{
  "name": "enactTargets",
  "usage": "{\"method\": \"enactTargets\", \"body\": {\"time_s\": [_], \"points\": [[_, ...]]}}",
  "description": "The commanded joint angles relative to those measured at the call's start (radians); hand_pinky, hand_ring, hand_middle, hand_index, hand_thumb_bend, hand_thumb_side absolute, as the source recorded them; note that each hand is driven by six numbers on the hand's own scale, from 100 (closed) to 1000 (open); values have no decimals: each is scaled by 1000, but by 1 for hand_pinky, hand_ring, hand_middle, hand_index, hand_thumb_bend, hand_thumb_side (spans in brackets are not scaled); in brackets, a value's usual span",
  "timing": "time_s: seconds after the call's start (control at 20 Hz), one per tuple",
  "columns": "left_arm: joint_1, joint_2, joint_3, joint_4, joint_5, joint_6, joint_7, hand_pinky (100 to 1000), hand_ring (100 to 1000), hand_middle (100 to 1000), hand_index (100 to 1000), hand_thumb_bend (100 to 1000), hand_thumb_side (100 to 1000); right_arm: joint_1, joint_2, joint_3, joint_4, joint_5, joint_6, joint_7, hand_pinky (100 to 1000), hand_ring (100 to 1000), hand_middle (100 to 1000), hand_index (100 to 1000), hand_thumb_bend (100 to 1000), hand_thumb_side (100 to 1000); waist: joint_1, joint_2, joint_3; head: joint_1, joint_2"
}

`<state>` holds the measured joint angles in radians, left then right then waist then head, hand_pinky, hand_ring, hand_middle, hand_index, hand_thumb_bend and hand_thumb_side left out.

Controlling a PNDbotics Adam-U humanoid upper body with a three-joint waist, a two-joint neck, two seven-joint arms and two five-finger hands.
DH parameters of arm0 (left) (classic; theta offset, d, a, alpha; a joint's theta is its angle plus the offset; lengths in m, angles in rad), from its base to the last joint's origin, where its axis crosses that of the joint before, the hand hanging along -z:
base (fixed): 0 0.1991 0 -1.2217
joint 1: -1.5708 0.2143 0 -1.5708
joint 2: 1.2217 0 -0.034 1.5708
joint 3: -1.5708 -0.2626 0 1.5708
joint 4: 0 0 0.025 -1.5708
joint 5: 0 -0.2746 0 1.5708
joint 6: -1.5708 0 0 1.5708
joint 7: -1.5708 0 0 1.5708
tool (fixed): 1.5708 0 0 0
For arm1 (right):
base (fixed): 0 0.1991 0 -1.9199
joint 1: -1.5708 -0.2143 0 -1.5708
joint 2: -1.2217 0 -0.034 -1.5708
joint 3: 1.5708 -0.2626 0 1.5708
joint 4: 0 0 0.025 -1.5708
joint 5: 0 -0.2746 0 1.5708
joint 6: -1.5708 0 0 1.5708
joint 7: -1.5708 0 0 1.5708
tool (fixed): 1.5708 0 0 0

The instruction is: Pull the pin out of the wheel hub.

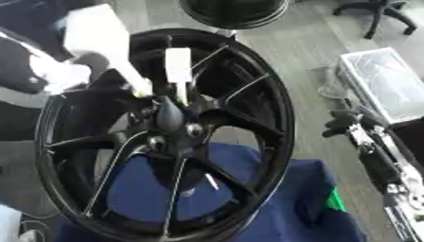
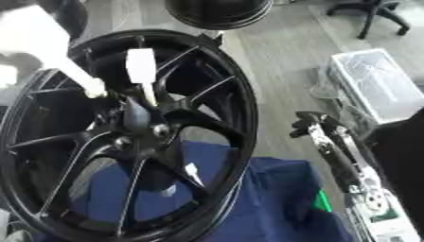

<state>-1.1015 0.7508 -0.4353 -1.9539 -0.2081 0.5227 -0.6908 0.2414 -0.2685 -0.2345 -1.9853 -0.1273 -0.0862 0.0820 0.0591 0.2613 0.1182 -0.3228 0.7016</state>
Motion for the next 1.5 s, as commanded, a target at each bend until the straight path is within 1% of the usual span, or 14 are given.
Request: {"method": "enactTargets", "body": {"time_s": [0.05,0.25,0.45,0.65,0.85,1.0,1.1,1.15,1.2,1.25,1.3,1.35,1.45,1.5], "points": [[45,103,115,-42,67,25,75,781,720,611,329,100,258,2,-14,-13,-15,4,-4,-7,973,623,604,754,100,693,-1,-12,2,-3,-2],[191,192,224,-46,145,15,200,777,712,605,327,100,268,-1,-12,-17,-15,2,-7,-11,973,623,604,753,100,691,-3,-7,3,2,-4],[365,256,330,-33,176,20,323,778,707,602,327,100,278,-4,-6,-22,-15,2,-10,-16,974,623,604,753,100,689,-6,-1,7,5,-9],[514,277,409,16,176,17,430,783,707,602,335,100,281,-3,-1,-30,-15,2,-15,-23,974,623,604,752,100,685,-7,1,12,11,-8],[618,263,445,68,143,0,475,794,723,623,385,100,271,-2,3,-35,-15,-1,-17,-28,974,623,604,752,100,684,-9,1,14,12,-10],[680,244,466,115,102,-7,483,820,758,682,543,100,246,-2,5,-36,-15,-1,-16,-28,974,623,604,752,100,684,-10,0,16,10,-10],[708,230,475,159,85,-11,472,841,782,720,700,100,217,-1,4,-36,-15,-1,-15,-28,974,623,604,752,100,684,-9,-1,16,8,-10],[717,222,479,184,79,-13,464,848,791,736,754,100,208,-1,4,-36,-15,-2,-15,-28,974,623,605,752,100,684,-9,-1,16,7,-10],[722,214,484,209,74,-17,455,856,799,751,799,100,197,-1,4,-36,-15,-2,-14,-28,974,623,605,752,100,684,-10,-1,15,6,-10],[724,208,488,233,69,-24,446,857,800,754,808,100,198,-2,4,-36,-15,-2,-14,-27,974,623,605,752,100,684,-10,-1,15,6,-10],[724,203,490,256,64,-31,437,863,810,771,860,100,573,-2,3,-35,-15,-3,-14,-26,974,623,605,752,100,683,-10,-1,15,7,-10],[723,200,490,280,57,-40,428,871,820,786,894,100,790,-2,2,-34,-15,-3,-14,-25,974,623,605,752,100,683,-10,-2,14,8,-10],[721,195,487,319,46,-62,405,877,828,799,915,100,933,-2,2,-34,-15,-3,-14,-24,974,623,605,752,100,684,-11,-2,13,11,-10],[720,193,485,331,42,-73,393,879,830,804,925,100,956,-2,3,-34,-15,-3,-13,-24,974,623,605,752,100,684,-11,-1,12,11,-11]]}}
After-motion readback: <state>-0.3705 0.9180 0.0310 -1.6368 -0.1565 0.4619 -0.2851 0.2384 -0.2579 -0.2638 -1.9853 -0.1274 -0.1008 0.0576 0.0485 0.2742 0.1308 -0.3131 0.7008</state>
